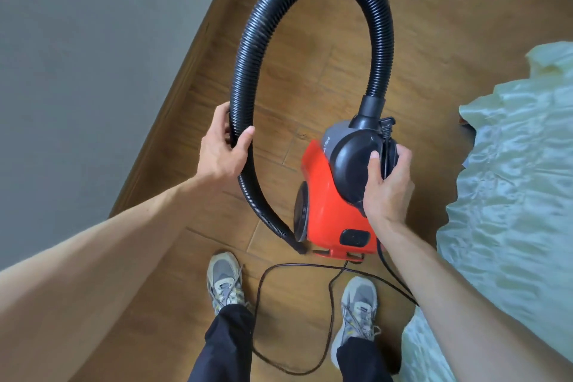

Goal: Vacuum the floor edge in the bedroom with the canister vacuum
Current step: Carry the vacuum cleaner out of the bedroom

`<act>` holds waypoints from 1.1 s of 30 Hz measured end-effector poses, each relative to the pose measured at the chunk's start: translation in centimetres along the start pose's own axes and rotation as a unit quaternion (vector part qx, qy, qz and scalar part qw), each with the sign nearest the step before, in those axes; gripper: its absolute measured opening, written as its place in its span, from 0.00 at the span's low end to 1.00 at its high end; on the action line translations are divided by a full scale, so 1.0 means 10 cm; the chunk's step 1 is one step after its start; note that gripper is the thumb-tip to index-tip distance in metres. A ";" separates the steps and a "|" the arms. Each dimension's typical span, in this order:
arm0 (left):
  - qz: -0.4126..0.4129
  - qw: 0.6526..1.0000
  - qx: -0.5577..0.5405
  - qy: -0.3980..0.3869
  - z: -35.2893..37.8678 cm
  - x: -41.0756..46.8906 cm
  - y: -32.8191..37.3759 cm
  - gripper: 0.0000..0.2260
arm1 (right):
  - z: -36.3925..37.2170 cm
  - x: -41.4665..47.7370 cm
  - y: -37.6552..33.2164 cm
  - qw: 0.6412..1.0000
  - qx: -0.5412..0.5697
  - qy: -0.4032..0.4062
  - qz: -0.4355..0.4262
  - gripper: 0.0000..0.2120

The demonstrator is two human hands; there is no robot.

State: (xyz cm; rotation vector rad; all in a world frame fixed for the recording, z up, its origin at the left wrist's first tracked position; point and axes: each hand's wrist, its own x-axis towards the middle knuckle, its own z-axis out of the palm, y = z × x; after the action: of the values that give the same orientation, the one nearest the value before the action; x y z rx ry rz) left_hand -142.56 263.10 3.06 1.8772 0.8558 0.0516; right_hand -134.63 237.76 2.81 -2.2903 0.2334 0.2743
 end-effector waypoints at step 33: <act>0.289 0.956 -0.031 0.032 -3.33 -0.56 6.09 0.25 | -4.11 -0.66 -5.81 0.950 0.065 0.245 -0.183 0.14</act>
State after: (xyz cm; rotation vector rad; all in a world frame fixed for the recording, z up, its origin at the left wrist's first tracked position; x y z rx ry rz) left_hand -127.48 272.62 70.37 2.0170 0.3145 0.4959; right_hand -121.17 246.21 72.48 -2.1830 0.0675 -0.4931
